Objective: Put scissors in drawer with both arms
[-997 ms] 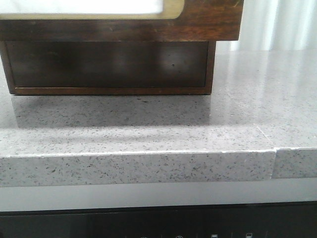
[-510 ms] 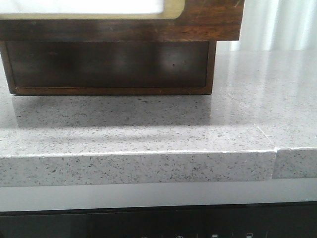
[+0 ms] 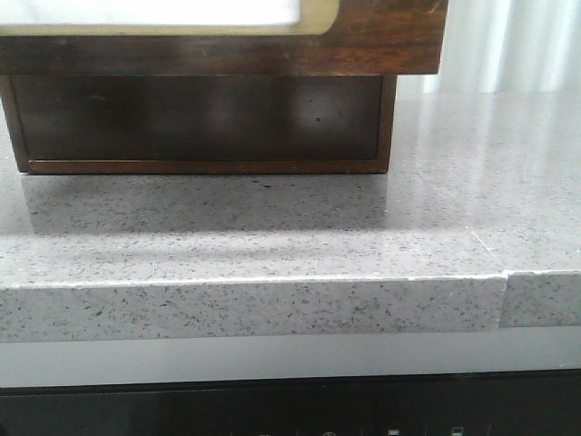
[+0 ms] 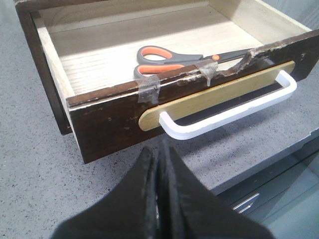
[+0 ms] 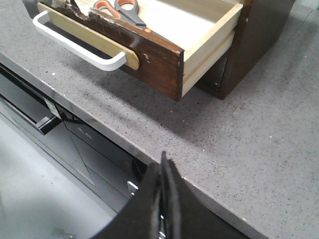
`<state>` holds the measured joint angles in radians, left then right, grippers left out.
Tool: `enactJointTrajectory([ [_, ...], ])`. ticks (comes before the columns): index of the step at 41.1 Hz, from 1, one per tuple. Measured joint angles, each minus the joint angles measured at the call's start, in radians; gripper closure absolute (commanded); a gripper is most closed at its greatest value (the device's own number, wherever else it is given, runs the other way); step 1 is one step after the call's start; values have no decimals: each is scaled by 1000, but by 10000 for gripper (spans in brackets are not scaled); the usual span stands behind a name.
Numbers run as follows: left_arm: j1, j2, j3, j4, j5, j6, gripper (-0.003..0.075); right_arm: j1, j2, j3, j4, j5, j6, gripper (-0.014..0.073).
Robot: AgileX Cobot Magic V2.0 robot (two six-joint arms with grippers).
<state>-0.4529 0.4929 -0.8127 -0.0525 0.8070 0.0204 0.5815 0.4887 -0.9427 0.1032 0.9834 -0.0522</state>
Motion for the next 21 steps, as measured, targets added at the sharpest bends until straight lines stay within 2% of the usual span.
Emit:
enactJointTrajectory([
  [11,18,-19,6,0,-3,0,741,0,0,0,0,2,1,711],
  [21,250,-198,202,18,-200,0,741,0,0,0,0,2,1,711],
])
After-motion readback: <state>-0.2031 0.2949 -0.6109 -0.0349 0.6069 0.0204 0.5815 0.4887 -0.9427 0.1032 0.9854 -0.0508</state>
